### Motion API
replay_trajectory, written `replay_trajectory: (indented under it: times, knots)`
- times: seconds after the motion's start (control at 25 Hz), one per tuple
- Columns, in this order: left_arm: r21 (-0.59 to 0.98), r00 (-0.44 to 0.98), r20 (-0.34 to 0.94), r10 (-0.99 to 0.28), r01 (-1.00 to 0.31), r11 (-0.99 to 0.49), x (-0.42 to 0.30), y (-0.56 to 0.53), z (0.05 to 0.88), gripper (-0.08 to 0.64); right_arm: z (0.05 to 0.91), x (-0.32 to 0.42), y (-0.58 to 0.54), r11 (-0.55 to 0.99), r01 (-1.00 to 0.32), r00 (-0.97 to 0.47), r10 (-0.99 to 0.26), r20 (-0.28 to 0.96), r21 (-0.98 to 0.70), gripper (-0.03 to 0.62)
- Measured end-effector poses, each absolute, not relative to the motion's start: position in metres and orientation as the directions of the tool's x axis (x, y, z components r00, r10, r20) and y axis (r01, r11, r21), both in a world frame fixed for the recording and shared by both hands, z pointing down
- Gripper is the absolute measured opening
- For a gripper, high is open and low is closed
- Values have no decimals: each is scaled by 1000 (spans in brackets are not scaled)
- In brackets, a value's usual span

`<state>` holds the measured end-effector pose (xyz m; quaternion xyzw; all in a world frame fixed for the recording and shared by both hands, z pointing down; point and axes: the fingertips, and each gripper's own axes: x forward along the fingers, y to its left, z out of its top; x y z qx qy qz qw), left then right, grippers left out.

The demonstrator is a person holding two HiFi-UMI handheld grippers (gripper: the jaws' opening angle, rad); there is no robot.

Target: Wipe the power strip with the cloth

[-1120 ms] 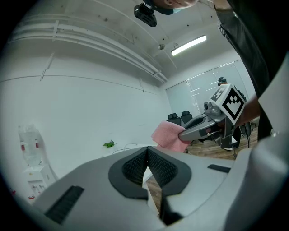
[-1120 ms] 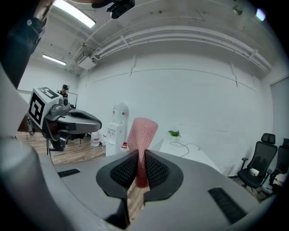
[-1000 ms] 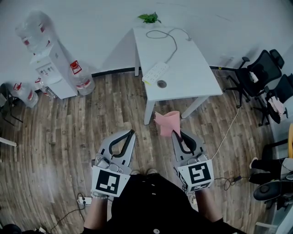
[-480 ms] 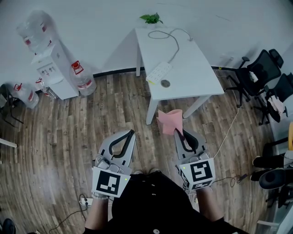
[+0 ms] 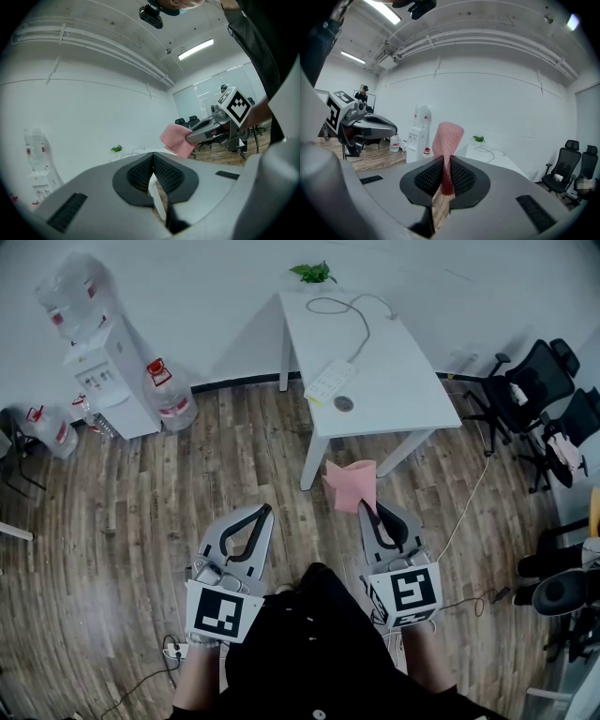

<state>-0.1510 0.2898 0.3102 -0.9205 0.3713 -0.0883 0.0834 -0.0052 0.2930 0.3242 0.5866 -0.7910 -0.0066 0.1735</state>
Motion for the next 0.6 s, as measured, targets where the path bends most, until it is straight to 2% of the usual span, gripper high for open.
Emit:
replay_trajectory:
  times: [0.6]
  knots:
    - [-236,701,90,-708,-675,-699,-137,243,311,14,331,13,243,309,-927,-250,-932,263,214,51]
